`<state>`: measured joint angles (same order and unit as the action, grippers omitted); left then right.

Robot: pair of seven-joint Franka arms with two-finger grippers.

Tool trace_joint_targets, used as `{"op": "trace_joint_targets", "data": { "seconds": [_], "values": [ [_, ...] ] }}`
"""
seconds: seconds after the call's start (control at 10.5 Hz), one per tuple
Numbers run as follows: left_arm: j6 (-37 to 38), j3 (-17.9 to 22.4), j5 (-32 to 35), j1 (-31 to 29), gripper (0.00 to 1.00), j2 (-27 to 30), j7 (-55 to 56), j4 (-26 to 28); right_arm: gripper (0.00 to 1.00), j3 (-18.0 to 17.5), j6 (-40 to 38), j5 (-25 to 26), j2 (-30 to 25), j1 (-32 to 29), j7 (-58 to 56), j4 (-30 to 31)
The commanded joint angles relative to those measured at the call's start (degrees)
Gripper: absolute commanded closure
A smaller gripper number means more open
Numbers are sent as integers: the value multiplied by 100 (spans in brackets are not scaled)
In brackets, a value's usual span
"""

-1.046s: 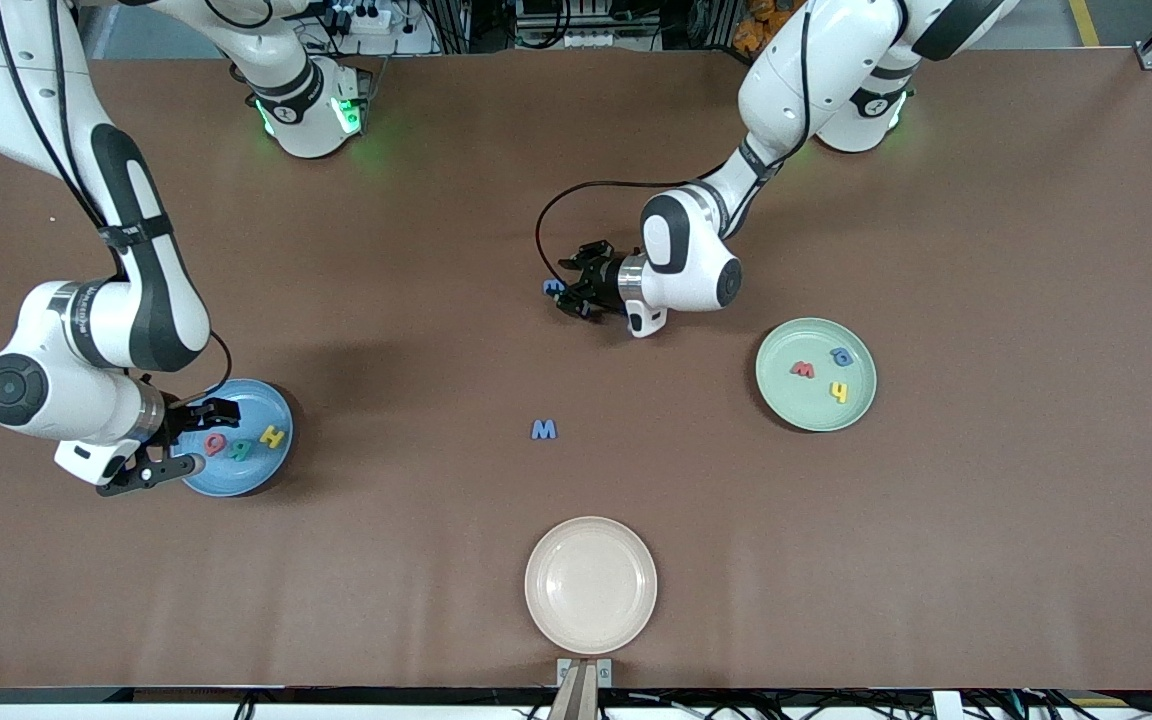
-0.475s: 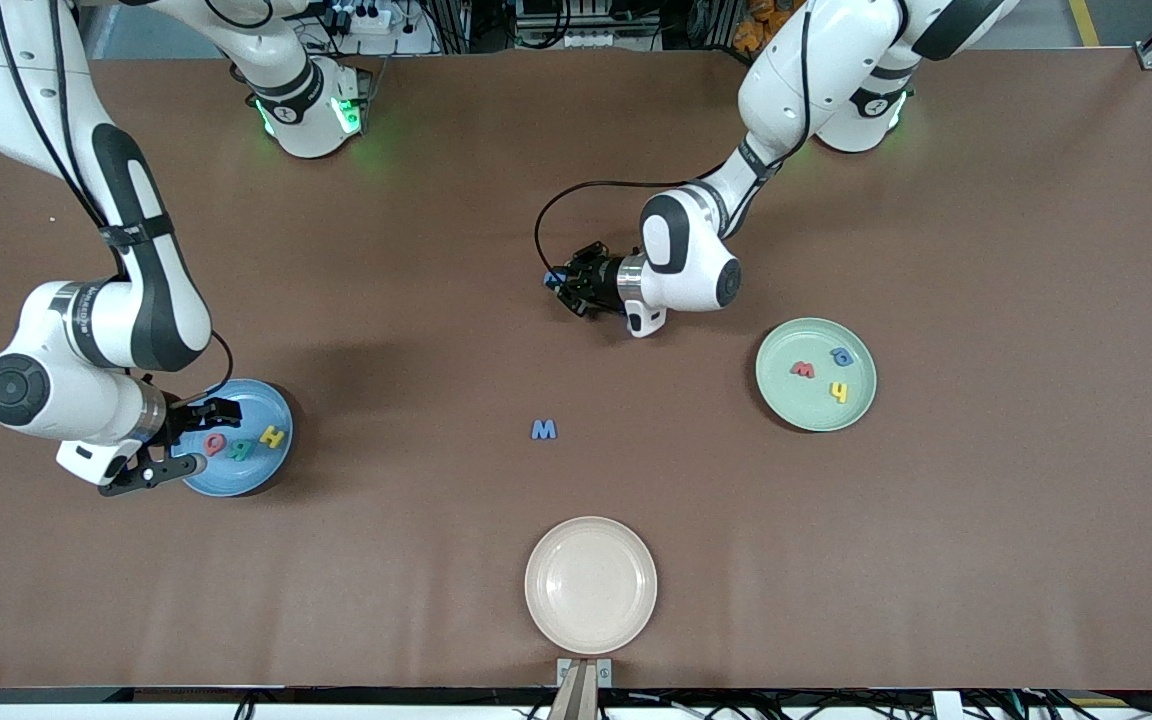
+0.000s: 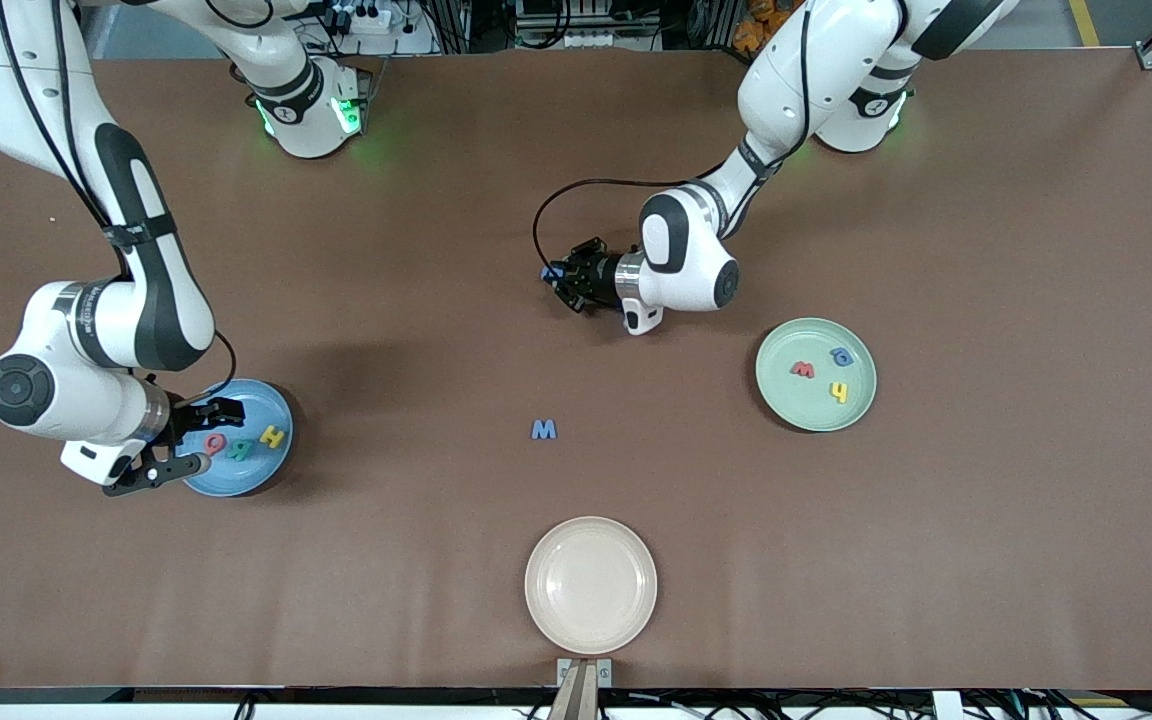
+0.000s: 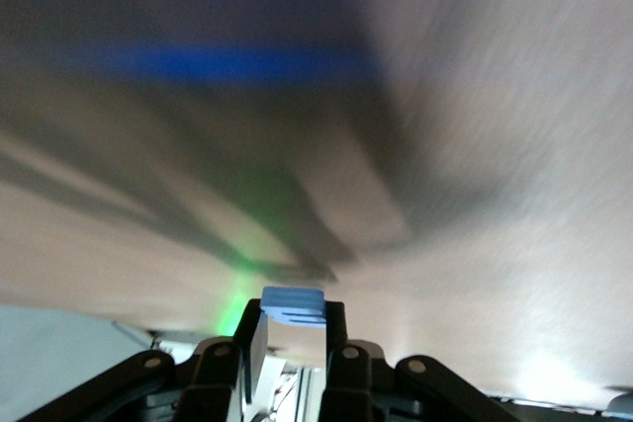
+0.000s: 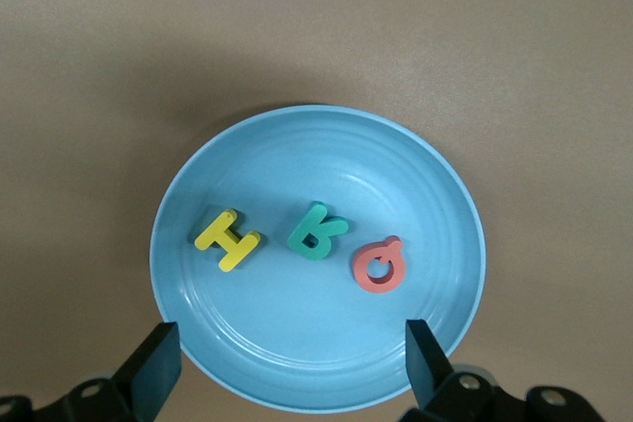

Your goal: Sort uppercase to blue plate, lowercase to green plate

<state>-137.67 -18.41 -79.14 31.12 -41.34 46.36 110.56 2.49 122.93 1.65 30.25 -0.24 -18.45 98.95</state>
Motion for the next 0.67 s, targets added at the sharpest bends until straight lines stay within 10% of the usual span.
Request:
{"op": "trace_joint_targets", "data": {
  "seconds": [0.0,0.57],
  "values": [
    [354,48,47,-9,82,372,110,246,0,-21,-14,-68,-107,-11,-80,98],
    [654,57,1415,-483,86,670,-4,781,0,-30,-14,-68,-107,77,69,98]
  ]
}}
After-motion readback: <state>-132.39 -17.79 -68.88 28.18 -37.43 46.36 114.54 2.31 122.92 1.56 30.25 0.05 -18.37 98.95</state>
